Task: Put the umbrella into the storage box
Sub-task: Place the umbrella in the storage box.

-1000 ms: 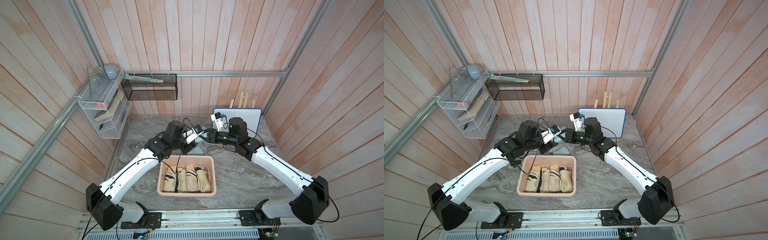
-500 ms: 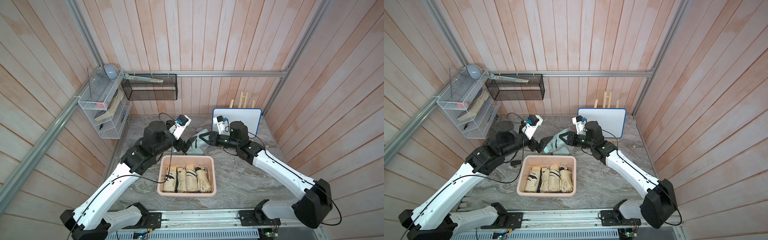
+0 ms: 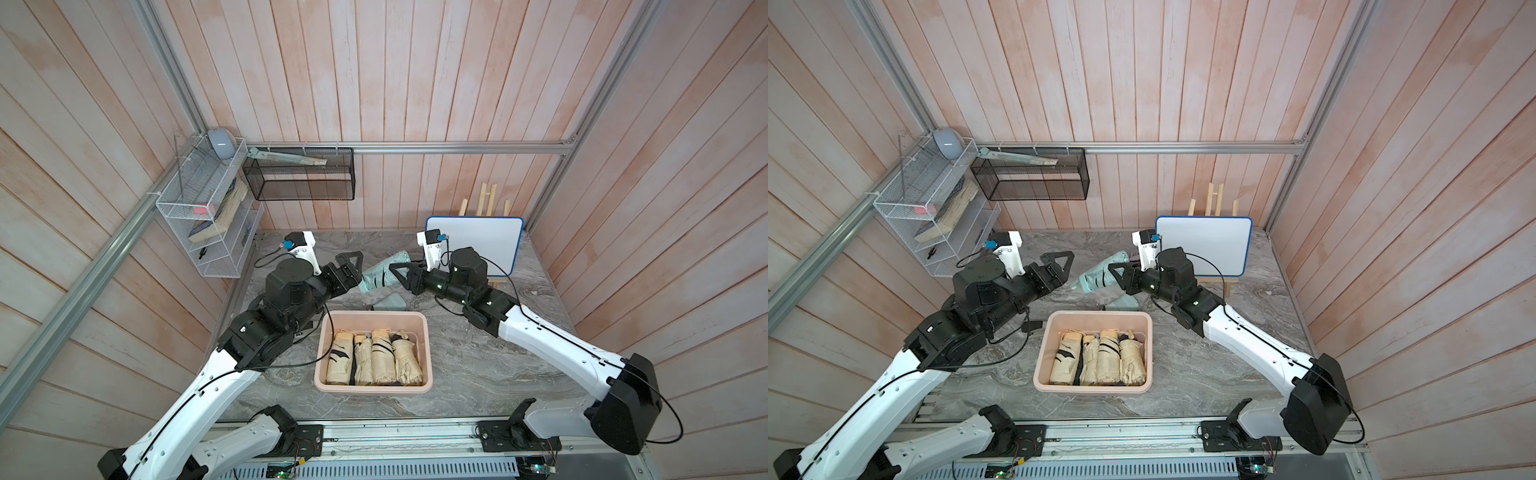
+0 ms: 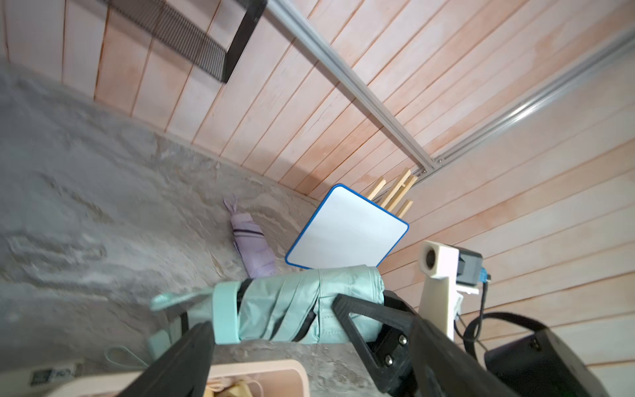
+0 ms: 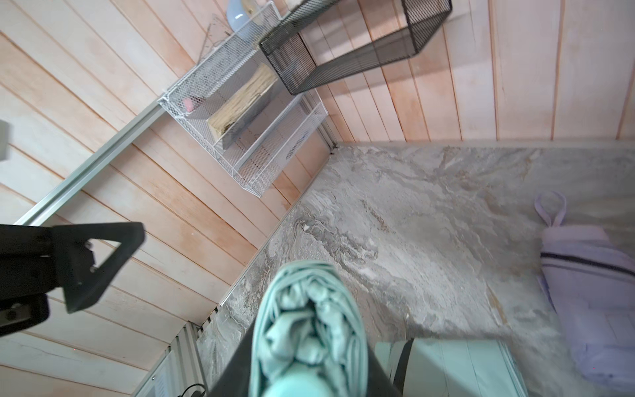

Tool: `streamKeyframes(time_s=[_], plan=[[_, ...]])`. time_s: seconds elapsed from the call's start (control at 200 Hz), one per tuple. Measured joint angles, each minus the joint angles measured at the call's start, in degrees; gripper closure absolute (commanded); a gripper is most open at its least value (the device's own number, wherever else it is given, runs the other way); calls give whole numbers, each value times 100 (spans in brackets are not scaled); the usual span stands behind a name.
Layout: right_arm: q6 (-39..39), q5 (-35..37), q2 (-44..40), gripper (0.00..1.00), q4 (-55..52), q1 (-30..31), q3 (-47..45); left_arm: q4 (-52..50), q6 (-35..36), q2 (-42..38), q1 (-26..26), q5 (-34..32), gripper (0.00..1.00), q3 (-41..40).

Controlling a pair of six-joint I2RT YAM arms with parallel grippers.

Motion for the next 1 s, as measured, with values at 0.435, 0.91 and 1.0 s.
streamKeyframes(time_s=[0.435,0.91,1.0], plan=[[-1410,765,-216,79,964,758,-326,1132,-4201,-535,0,306,7,-1132],[-1829,1150,-603,79,1757,1198,-636,2304,-5779,-186,0,549,3,-1484],[-1862,1191,-704,78,1886,1307,-758,2553,-5904,-48,-2,553,10,-1543]])
